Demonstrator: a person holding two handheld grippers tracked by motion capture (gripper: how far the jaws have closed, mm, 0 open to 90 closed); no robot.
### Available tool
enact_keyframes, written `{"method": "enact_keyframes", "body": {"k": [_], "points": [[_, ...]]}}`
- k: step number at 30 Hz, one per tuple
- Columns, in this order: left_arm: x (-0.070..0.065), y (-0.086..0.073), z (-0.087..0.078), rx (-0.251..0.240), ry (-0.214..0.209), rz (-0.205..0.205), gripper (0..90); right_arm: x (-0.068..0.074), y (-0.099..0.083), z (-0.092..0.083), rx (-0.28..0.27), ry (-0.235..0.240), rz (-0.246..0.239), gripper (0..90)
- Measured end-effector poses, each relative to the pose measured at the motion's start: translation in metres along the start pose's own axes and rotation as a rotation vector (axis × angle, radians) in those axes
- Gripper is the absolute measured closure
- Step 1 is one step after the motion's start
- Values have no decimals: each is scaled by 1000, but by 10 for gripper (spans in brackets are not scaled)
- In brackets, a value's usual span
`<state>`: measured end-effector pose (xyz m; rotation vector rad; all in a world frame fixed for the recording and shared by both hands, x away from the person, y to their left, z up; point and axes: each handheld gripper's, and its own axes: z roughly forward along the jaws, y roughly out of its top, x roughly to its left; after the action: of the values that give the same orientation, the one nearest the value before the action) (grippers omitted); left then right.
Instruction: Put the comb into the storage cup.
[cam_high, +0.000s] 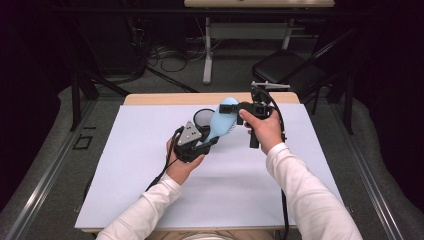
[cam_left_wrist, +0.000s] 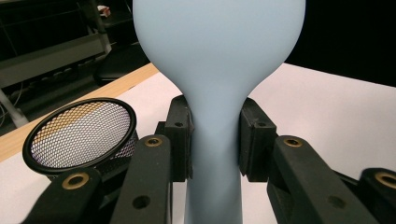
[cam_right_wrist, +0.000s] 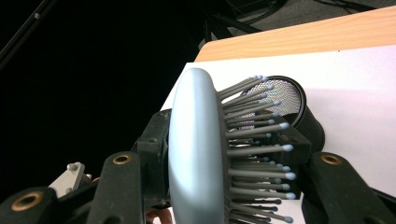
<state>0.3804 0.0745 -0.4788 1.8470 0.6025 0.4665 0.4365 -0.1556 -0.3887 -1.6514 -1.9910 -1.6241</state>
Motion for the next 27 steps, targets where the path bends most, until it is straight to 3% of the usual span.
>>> {"method": "enact_keyframes", "body": {"k": [27], "points": [[2,-1,1,-4,-12,-20,677,0,1,1,4,4,20,500]]}}
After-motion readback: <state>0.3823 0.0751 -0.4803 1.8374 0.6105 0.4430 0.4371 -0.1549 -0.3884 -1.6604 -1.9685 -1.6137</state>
